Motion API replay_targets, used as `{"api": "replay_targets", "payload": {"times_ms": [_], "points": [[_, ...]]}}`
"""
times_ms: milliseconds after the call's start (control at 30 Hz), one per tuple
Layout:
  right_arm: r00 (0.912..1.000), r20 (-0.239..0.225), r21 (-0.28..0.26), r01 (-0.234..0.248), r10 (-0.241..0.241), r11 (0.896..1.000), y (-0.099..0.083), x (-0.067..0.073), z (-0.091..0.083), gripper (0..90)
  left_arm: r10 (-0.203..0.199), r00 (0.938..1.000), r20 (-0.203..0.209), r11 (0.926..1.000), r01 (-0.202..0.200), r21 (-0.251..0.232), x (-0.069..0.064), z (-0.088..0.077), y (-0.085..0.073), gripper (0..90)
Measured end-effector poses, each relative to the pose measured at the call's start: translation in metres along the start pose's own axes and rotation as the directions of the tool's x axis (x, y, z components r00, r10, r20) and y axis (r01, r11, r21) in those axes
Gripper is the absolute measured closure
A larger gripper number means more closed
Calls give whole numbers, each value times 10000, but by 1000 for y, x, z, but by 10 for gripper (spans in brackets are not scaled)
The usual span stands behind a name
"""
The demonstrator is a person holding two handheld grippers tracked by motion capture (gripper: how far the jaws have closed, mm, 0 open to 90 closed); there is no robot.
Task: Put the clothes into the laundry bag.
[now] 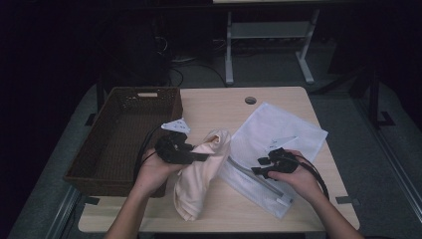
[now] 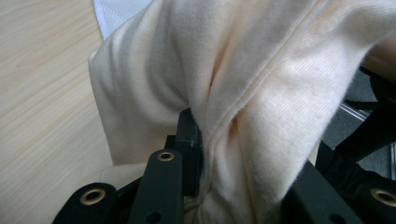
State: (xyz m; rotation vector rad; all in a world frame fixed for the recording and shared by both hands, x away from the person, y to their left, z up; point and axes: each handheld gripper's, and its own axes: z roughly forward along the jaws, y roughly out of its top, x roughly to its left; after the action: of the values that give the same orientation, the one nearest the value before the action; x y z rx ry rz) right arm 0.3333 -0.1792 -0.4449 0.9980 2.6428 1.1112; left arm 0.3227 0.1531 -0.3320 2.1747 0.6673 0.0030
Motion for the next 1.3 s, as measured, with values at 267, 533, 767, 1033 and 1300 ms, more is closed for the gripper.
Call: {"api": "replay_targets", "payload": {"times_ms": [267, 533, 767, 1033, 1300], "points": [[9989, 237, 265, 402, -409, 9988, -2, 8, 16, 526, -116, 9999, 115, 9999, 116, 60, 2, 3, -5, 724], [9984, 306, 403, 471, -484, 9981, -6, 5, 23, 557, -167, 9997, 185, 9996, 163, 241, 4, 9, -8, 724], [9996, -81, -537, -292, 288, 9981, -17, 2, 23, 507, -211, 9995, 214, 9994, 205, 269, 5, 11, -8, 724], [9982, 308, -191, 519, -513, 9985, -15, 11, 25, 466, -197, 9995, 248, 9994, 190, 291, 4, 11, -8, 724], [9983, 464, -137, 363, -357, 9992, -13, 6, 21, 625, -215, 9994, 262, 9994, 207, 288, 5, 11, -8, 724]]}}
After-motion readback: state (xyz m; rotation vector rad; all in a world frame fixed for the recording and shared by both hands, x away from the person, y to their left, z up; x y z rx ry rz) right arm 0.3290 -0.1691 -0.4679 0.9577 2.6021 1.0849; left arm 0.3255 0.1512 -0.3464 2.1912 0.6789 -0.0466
